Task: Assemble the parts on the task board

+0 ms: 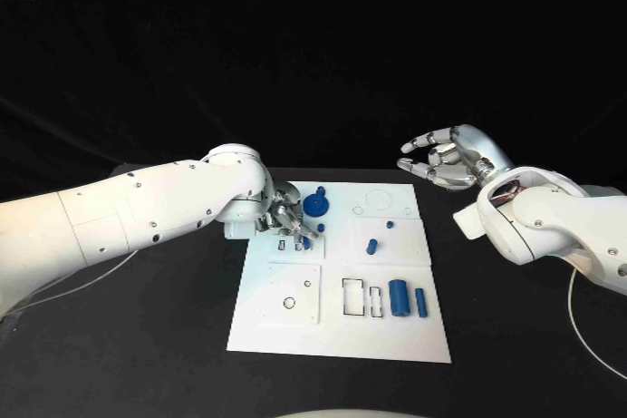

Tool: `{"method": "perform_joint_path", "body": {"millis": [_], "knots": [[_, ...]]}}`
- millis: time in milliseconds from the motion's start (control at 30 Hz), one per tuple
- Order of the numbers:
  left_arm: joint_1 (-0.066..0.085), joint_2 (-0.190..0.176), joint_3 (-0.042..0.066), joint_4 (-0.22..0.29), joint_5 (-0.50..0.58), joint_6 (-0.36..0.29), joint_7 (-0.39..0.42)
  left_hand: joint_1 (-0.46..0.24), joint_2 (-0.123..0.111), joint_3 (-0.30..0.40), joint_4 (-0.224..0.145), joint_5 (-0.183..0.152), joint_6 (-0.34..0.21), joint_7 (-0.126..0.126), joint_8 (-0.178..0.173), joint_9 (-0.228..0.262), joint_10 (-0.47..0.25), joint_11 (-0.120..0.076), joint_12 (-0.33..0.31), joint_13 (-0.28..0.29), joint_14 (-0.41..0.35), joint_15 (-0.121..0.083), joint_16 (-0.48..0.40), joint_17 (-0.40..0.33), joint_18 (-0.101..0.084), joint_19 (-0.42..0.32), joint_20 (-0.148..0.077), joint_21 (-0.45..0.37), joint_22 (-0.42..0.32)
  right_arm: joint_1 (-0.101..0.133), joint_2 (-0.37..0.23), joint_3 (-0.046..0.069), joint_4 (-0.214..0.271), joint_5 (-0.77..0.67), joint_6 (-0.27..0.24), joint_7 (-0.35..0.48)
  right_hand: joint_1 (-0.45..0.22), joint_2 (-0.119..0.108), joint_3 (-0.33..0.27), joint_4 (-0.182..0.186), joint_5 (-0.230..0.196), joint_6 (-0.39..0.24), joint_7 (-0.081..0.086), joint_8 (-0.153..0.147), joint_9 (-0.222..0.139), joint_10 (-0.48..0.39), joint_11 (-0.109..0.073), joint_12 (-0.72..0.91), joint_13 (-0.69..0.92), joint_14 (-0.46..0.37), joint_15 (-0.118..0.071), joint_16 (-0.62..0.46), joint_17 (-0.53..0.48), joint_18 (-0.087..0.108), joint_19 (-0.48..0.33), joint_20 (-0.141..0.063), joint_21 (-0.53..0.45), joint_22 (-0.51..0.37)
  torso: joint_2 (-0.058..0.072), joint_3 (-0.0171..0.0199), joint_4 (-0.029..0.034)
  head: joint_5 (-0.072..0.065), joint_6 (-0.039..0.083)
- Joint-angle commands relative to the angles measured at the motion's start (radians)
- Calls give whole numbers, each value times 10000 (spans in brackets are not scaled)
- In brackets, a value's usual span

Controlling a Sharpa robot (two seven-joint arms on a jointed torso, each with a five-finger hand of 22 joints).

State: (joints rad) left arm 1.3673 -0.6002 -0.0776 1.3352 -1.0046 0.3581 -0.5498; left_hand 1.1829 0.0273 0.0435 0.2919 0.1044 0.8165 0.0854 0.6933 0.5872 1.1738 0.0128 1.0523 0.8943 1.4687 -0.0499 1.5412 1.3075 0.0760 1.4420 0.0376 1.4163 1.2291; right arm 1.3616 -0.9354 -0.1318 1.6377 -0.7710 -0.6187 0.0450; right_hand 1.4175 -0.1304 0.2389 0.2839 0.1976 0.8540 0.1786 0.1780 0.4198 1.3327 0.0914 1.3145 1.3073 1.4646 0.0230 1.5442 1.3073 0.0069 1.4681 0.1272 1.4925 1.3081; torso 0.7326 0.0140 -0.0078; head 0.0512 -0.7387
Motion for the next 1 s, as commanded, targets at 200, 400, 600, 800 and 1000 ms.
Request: {"method": "perform_joint_path", "body": {"millis": [200,400,600,800,1000], "knots": [[1,68,-24,-42,314,207,5,196,47,140,-13,50,-107,6,12,47,-89,-6,-31,-13,887,-30,41,2178,-119,54,18,64,30,-16,13,-3,-11,-112,160,-13,-91,-32,58,-1,77,-48,-23,47,-9,-46,-8,-48,252,863,-77,-56,1903,158,543,-77,-37,2040,10,7,-9,-13,-28],[0,82,-30,-38,409,212,9,372,51,283,-19,62,-124,4,-16,91,-104,-8,-32,-17,888,-29,42,2182,-119,44,22,73,41,-20,28,-4,-27,-112,169,-15,-91,-34,64,-3,104,-51,-24,55,-11,-47,-8,-49,249,863,-79,-56,1904,159,540,-78,-43,2036,5,11,2,-27,-54],[0,87,-33,-51,532,187,12,822,106,867,-27,61,-148,-19,-107,175,-139,-29,-47,-36,891,-47,50,2197,-121,33,14,102,85,-25,35,-5,-35,-112,175,-17,-92,-35,74,-3,140,-54,-25,65,-12,-45,-9,-46,249,862,-80,-59,1899,159,542,-80,-42,2037,2,13,4,-31,-57],[0,91,-36,-57,607,158,16,1341,-169,2192,-36,66,-151,-40,-218,298,-179,-59,-86,-67,890,-74,48,2196,-125,22,-14,128,133,-30,34,-6,-33,-112,184,-19,-92,-39,82,-5,174,-56,-26,75,-13,-41,-10,-43,249,862,-81,-60,1899,159,542,-81,-43,2037,4,13,-5,-26,-71],[0,84,-37,-65,749,61,30,1289,-1231,5428,-413,85,-203,-30,-143,724,-141,-67,-139,-124,889,-80,44,2195,-126,10,-28,142,179,-33,27,-7,-35,-112,186,-23,-94,-49,98,-7,245,-63,-26,94,-16,-46,-12,-49,239,860,-83,-65,1890,163,534,-84,-61,2025,7,14,-4,-27,-81]]}}
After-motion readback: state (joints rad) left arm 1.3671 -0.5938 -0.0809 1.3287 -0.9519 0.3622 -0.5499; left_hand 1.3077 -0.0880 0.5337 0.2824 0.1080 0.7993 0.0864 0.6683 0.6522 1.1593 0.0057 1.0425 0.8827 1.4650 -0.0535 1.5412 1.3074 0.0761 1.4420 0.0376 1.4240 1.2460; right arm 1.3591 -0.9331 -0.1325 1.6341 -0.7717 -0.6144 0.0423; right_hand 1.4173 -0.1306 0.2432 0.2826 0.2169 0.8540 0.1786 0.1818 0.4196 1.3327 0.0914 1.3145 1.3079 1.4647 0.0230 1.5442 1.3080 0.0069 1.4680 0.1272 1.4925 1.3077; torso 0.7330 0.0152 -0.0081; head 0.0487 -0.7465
